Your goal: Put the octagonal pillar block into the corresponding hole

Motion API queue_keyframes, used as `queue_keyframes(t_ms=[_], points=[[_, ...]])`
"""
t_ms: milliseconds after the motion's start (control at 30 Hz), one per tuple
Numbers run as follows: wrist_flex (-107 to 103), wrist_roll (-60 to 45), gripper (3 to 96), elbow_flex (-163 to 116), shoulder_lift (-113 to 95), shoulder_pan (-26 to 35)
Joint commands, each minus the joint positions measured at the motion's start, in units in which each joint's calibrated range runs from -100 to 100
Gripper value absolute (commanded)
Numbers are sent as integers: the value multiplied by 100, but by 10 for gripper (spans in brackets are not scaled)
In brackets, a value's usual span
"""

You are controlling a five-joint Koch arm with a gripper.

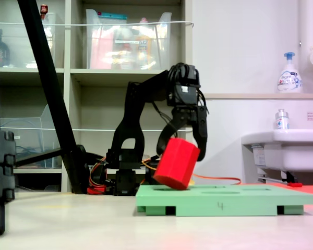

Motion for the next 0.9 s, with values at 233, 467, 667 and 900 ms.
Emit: queue_keyframes(t_ms=[233,467,667,900], points=[[-166,132,360,392,242,63],[-166,132,360,622,298,59],[-166,137,360,731,298,59],[-166,142,362,901,284,-15]])
